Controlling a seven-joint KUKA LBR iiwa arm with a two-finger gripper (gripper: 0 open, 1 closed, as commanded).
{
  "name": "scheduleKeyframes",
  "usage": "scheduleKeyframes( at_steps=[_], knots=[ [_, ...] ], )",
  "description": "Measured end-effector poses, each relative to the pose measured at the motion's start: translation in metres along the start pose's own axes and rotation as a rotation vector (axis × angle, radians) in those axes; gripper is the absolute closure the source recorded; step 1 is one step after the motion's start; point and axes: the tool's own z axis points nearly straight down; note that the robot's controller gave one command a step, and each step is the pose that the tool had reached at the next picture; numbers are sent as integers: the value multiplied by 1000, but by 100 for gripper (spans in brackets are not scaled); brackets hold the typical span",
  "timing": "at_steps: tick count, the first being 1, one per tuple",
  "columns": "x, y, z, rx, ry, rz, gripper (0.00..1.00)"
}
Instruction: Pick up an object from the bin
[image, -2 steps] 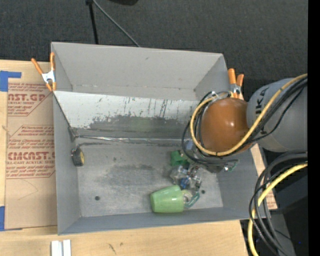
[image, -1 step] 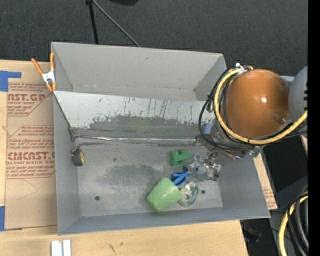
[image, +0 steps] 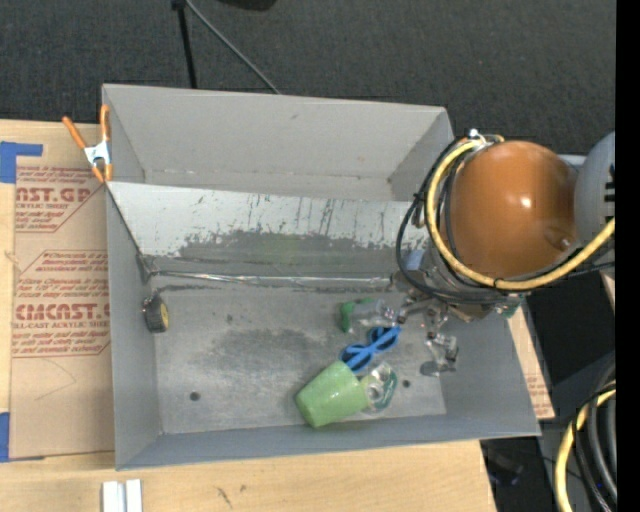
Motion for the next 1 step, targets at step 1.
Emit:
scheduleKeyframes(
  at_steps=[1],
  knots=[
    [-51, -44, 118, -5, 0, -106, 0]
  ],
)
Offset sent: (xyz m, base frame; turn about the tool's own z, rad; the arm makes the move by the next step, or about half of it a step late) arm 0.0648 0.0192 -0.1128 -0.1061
